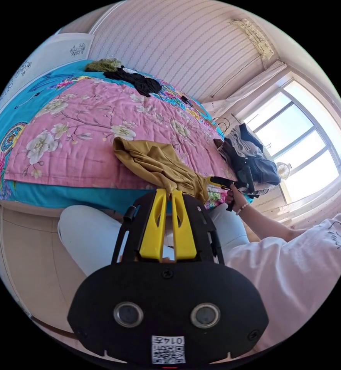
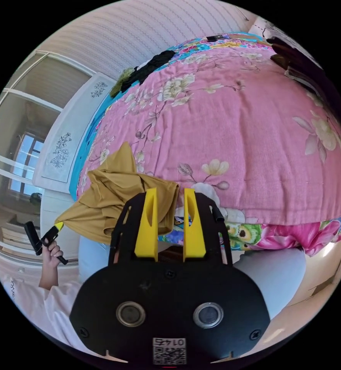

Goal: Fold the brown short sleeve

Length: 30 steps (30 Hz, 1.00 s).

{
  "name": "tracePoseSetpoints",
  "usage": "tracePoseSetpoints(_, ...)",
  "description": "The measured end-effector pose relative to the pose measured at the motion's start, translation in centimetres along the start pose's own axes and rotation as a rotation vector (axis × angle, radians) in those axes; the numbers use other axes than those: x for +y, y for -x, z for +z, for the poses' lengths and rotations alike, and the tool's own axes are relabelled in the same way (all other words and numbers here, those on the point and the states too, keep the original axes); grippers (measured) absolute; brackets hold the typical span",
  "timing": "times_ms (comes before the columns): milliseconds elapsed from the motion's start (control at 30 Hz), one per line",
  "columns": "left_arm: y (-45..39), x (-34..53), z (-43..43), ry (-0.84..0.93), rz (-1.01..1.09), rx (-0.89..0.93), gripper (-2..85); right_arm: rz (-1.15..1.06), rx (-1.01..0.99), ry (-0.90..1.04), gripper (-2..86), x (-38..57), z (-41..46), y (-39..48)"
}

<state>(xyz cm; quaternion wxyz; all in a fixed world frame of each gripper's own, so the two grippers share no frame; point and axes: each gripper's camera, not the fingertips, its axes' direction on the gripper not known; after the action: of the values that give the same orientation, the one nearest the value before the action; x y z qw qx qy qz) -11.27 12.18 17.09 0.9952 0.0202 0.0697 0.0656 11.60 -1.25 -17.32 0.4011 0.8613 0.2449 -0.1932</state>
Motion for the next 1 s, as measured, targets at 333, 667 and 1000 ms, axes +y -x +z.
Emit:
tracePoseSetpoints(333,-0.2,0.8,-2.3,-0.010,-0.013,0.020,-0.6,-0.024,0.014,0.060,5.1,2.6,-0.6,-0.6)
tracePoseSetpoints(667,-2.6,1.7,-9.2,-0.211,0.105,0.046,-0.8,0.002,-0.285,-0.036,0.9,7.3,-9.0,-4.5)
tracePoseSetpoints(1000,-9.8,0.7,-27.8,-0.684,0.434,0.359,-0.9,-0.235,-0.777,-0.498,0.6,14.5,-30.6,-5.2)
